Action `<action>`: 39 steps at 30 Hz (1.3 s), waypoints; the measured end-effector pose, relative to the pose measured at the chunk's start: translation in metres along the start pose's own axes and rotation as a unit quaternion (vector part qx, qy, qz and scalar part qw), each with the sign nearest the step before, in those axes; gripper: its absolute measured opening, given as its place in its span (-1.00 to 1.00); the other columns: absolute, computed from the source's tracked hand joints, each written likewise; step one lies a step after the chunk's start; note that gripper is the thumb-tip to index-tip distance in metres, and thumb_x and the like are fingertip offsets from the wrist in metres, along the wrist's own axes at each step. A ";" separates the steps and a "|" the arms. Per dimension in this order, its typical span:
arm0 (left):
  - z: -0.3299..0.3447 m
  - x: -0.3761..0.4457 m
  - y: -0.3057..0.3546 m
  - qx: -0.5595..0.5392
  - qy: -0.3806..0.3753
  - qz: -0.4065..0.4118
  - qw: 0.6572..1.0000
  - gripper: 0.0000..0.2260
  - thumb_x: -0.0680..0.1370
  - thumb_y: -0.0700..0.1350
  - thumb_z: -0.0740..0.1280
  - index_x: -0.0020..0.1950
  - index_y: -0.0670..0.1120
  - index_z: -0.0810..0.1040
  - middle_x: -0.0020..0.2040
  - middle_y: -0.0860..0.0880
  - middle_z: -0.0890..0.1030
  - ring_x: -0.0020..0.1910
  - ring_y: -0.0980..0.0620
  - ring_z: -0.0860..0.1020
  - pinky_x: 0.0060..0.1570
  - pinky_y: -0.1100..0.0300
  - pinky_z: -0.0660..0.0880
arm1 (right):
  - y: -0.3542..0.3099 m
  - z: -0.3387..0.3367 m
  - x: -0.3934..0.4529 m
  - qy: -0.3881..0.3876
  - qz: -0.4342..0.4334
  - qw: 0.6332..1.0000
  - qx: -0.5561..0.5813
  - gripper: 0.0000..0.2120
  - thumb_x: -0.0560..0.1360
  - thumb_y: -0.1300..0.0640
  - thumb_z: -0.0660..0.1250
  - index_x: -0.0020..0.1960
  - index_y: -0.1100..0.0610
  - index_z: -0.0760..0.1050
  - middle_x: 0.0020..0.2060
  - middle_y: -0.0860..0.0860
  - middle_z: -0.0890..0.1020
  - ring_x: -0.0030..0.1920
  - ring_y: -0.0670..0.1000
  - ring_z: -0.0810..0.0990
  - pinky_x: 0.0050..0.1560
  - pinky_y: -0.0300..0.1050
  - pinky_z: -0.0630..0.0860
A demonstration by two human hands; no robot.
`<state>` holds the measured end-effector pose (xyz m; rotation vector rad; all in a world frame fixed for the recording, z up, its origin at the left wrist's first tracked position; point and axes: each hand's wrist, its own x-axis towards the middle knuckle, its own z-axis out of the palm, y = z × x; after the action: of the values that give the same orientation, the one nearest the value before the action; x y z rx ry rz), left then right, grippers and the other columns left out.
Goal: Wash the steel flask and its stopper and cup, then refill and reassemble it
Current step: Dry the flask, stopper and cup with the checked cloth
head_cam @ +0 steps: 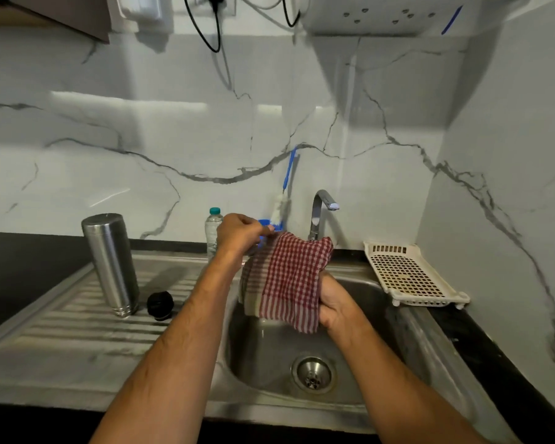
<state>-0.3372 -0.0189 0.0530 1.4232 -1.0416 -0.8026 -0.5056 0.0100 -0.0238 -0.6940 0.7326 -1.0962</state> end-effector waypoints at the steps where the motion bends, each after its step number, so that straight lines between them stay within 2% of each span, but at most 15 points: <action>1: -0.007 0.002 -0.003 -0.006 0.025 0.007 1.000 -0.82 0.44 -0.17 0.59 -0.11 -0.10 0.61 -0.10 -0.06 0.69 -0.09 -0.02 0.69 -0.13 0.13 0.66 | 0.004 0.006 0.001 -0.002 -0.004 1.000 0.016 -0.68 0.65 0.00 0.24 0.11 0.24 0.60 -0.08 0.19 0.74 -0.15 0.13 0.73 -0.12 0.07 0.64; 4: -0.036 0.007 -0.015 0.002 0.094 0.025 0.995 -0.81 0.40 -0.13 0.62 -0.10 -0.06 0.64 -0.08 -0.01 0.69 -0.07 0.00 0.69 0.06 0.01 0.66 | 0.013 0.025 0.006 -0.021 -0.018 0.997 0.069 -0.66 0.65 -0.03 0.26 0.13 0.23 0.62 -0.02 0.18 0.73 -0.06 0.14 0.73 -0.03 0.08 0.65; 6: -0.058 0.006 -0.025 0.019 0.132 0.038 0.990 -0.79 0.37 -0.12 0.63 -0.07 -0.05 0.67 -0.06 0.00 0.70 -0.03 0.01 0.68 0.08 -0.01 0.66 | 0.020 0.037 0.015 -0.031 -0.031 0.995 0.085 -0.62 0.63 -0.05 0.30 0.28 0.20 0.57 0.13 0.19 0.70 0.15 0.18 0.67 0.22 0.19 0.58; 8: -0.081 0.001 -0.035 0.046 0.169 0.052 0.983 -0.77 0.37 -0.13 0.62 -0.03 -0.06 0.68 -0.10 0.01 0.70 -0.05 0.04 0.67 0.08 0.03 0.65 | 0.027 0.052 0.021 -0.036 -0.036 0.995 0.091 -0.59 0.62 -0.07 0.32 0.34 0.17 0.54 0.19 0.19 0.68 0.26 0.20 0.61 0.38 0.26 0.45; 10: -0.103 -0.006 -0.044 0.070 0.203 0.055 0.975 -0.78 0.38 -0.15 0.61 -0.02 -0.06 0.68 -0.16 0.05 0.68 -0.09 0.07 0.66 0.09 0.07 0.63 | 0.034 0.067 0.029 -0.048 -0.029 0.993 0.107 -0.56 0.59 -0.08 0.35 0.34 0.18 0.54 0.22 0.20 0.66 0.30 0.19 0.59 0.41 0.25 0.42; 13: -0.138 -0.011 -0.059 0.078 0.257 0.048 0.962 -0.81 0.37 -0.15 0.59 -0.10 -0.01 0.65 -0.23 0.08 0.66 -0.14 0.08 0.66 0.07 0.07 0.64 | 0.046 0.093 0.038 -0.064 -0.013 0.990 0.122 -0.50 0.45 -0.07 0.44 0.28 0.21 0.56 0.22 0.21 0.65 0.30 0.19 0.59 0.42 0.23 0.42; 14: -0.149 -0.013 -0.063 0.076 0.270 0.046 0.959 -0.81 0.37 -0.15 0.59 -0.09 -0.02 0.65 -0.22 0.06 0.67 -0.13 0.06 0.67 0.05 0.10 0.63 | 0.050 0.101 0.042 -0.063 -0.011 0.991 0.122 -0.50 0.43 -0.04 0.47 0.27 0.21 0.57 0.21 0.21 0.66 0.28 0.18 0.60 0.41 0.22 0.43; 17: -0.179 -0.018 -0.072 0.090 0.306 0.033 0.947 -0.69 0.39 -0.15 0.58 0.10 -0.11 0.65 -0.05 -0.05 0.70 -0.09 0.03 0.62 -0.07 0.17 0.52 | 0.062 0.122 0.054 -0.073 0.007 0.987 0.141 -0.52 0.54 0.01 0.46 0.37 0.22 0.52 0.22 0.20 0.66 0.27 0.17 0.62 0.39 0.18 0.47; 20: -0.206 -0.018 -0.082 0.120 0.332 0.027 0.935 -0.59 0.41 -0.13 0.58 0.22 -0.17 0.60 0.08 -0.13 0.68 -0.06 0.01 0.58 -0.05 0.15 0.50 | 0.069 0.142 0.062 -0.071 0.004 0.987 0.141 -0.44 0.51 0.00 0.50 0.43 0.17 0.48 0.26 0.17 0.63 0.28 0.15 0.61 0.36 0.19 0.49; 22: -0.223 -0.009 -0.092 0.124 0.333 0.025 0.934 -0.46 0.40 -0.07 0.61 0.30 -0.21 0.55 0.20 -0.16 0.64 0.11 -0.07 0.61 0.09 0.06 0.55 | 0.075 0.155 0.067 -0.087 0.006 0.986 0.142 -0.38 0.45 -0.01 0.53 0.44 0.16 0.48 0.32 0.17 0.59 0.31 0.15 0.59 0.37 0.20 0.48; 24: -0.236 0.002 -0.102 0.133 0.309 0.016 0.942 -0.29 0.36 0.01 0.64 0.40 -0.22 0.48 0.31 -0.19 0.58 0.27 -0.15 0.57 0.24 -0.06 0.54 | 0.081 0.166 0.071 -0.101 0.001 0.986 0.133 -0.46 0.48 -0.01 0.50 0.38 0.19 0.52 0.22 0.15 0.65 0.20 0.13 0.65 0.34 0.19 0.50; 26: -0.240 0.012 -0.107 0.137 0.274 0.012 0.952 -0.17 0.31 0.06 0.67 0.45 -0.22 0.43 0.37 -0.20 0.54 0.34 -0.18 0.53 0.32 -0.11 0.51 | 0.087 0.174 0.077 -0.107 -0.003 0.986 0.125 -0.49 0.49 0.00 0.50 0.35 0.20 0.52 0.11 0.14 0.68 0.11 0.12 0.68 0.32 0.17 0.52; 28: -0.241 0.021 -0.110 0.139 0.241 0.018 0.960 -0.11 0.28 0.05 0.68 0.48 -0.22 0.39 0.40 -0.20 0.52 0.36 -0.18 0.51 0.35 -0.10 0.47 | 0.093 0.180 0.083 -0.098 -0.007 0.989 0.109 -0.39 0.43 0.01 0.51 0.41 0.21 0.50 0.15 0.17 0.67 0.18 0.15 0.66 0.33 0.20 0.51; 33: -0.236 0.037 -0.116 0.125 0.181 0.033 0.975 -0.18 0.27 -0.10 0.69 0.42 -0.20 0.38 0.30 -0.18 0.57 0.27 -0.18 0.56 0.29 -0.02 0.48 | 0.103 0.184 0.097 -0.103 -0.009 0.990 0.096 -0.34 0.39 0.04 0.53 0.44 0.19 0.47 0.31 0.22 0.59 0.33 0.20 0.57 0.36 0.26 0.47; 39: -0.234 0.050 -0.126 0.146 0.180 0.029 0.972 -0.27 0.22 -0.11 0.71 0.29 -0.17 0.46 0.18 -0.14 0.63 0.16 -0.14 0.61 0.20 -0.03 0.57 | 0.107 0.182 0.104 -0.095 -0.007 0.992 0.082 -0.43 0.45 0.06 0.49 0.42 0.20 0.50 0.30 0.23 0.60 0.33 0.21 0.57 0.37 0.26 0.47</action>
<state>-0.0856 0.0205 -0.0382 1.7032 -0.9365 -0.3360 -0.2735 -0.0320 -0.0222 -0.6529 0.4699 -1.0742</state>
